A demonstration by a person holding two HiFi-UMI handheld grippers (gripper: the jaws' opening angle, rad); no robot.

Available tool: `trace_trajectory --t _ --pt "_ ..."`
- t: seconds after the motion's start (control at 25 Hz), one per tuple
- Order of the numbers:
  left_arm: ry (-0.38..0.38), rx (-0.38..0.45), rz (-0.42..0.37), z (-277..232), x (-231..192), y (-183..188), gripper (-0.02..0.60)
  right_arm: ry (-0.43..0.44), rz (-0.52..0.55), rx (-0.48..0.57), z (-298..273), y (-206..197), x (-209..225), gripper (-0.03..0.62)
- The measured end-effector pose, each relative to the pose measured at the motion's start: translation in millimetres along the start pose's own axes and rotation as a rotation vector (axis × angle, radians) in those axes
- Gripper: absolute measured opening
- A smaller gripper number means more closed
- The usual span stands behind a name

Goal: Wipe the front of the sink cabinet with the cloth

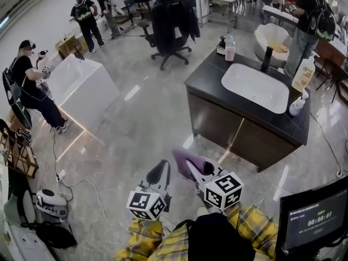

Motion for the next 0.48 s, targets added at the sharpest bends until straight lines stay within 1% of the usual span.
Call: trace_trajectory --t 0.2,0.48 --pt "-0.045 -0.03 -0.025 -36 2 2 0.032 -0.032 -0.024 0.002 -5 1 29 0.044" --pt "-0.09 -0.042 -0.044 -64 -3 13 0.031 -0.068 -0.031 0.002 -13 10 46 0.044"
Point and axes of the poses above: the fingertips, and each gripper's own axes: z backward along the fingers, x to its right, y out of its top, the point moved 8 cm from there along z, backward along the fingers, and after that the axes turned 11 degrees about -x, right-handed, at the moved point
